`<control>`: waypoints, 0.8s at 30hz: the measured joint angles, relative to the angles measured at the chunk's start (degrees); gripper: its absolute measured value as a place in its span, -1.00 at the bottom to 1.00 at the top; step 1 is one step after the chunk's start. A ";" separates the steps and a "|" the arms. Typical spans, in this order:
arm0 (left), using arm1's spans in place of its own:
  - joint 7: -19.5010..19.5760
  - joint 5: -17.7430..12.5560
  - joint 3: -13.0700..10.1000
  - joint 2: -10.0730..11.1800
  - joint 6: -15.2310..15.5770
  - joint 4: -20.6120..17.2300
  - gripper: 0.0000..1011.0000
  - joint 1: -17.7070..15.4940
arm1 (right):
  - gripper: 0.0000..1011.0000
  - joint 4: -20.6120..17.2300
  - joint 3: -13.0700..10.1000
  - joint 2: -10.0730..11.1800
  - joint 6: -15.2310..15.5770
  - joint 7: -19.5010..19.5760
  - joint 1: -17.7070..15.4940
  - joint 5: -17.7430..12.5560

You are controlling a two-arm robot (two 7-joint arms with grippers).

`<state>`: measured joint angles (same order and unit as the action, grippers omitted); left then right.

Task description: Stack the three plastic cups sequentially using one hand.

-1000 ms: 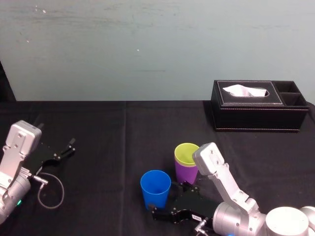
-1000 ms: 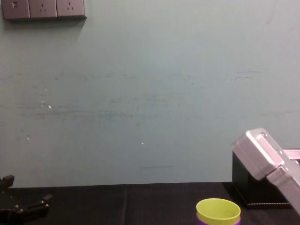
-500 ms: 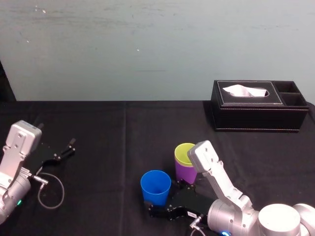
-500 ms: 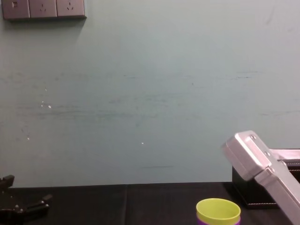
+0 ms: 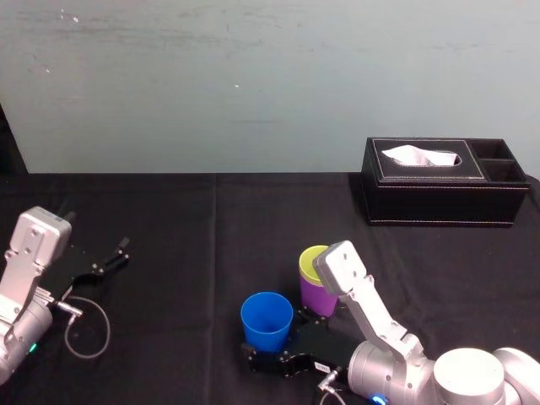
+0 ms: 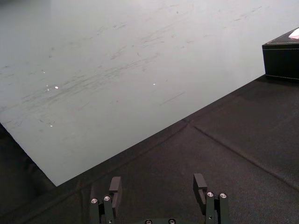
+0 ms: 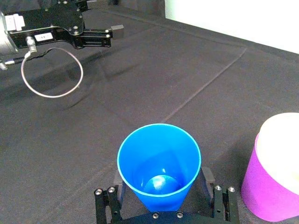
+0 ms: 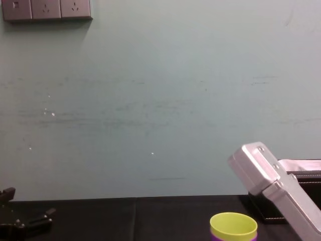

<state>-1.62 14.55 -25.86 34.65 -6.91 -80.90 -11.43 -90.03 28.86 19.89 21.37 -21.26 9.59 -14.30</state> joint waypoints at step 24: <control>0.00 0.00 0.00 0.00 0.00 0.00 0.98 0.00 | 0.98 0.62 -0.10 -0.62 0.04 0.19 0.15 0.57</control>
<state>-1.62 14.55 -25.86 34.64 -6.91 -80.90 -11.43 -89.40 28.76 19.27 21.42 -21.06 9.74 -13.73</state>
